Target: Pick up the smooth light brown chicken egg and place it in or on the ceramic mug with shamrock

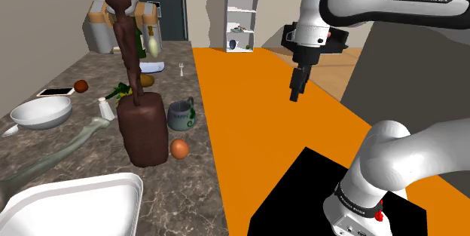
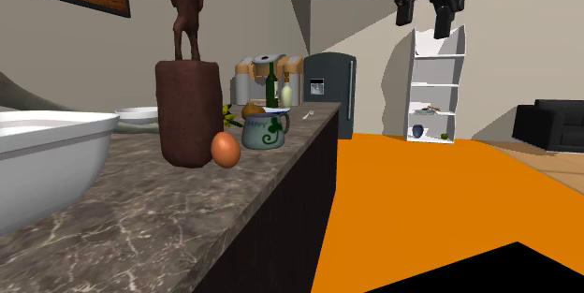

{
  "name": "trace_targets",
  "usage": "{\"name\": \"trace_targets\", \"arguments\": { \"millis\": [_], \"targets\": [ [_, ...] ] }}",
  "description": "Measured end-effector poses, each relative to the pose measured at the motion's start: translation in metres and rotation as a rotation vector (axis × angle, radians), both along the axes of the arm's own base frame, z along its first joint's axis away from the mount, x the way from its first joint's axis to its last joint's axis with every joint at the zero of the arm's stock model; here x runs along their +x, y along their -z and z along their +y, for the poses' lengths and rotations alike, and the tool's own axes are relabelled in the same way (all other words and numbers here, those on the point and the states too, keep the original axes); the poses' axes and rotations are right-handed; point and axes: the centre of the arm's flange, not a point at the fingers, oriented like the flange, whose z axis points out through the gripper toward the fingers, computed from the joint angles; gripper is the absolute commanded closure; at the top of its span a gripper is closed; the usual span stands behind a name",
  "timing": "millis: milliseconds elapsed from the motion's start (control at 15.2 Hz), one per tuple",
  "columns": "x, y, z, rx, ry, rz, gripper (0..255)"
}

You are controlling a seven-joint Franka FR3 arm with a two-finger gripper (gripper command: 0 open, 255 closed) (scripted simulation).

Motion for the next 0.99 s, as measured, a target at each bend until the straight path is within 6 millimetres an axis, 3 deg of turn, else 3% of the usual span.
{"name": "trace_targets", "arguments": {
  "millis": [198,462,990],
  "targets": [
    [0.004,0.012,0.002,0.012,-0.034,-0.028,0],
    [0.024,0.049,0.007,0.051,-0.14,-0.123,0],
    [0.07,0.123,0.035,0.135,-0.368,-0.326,0]
  ]
}}
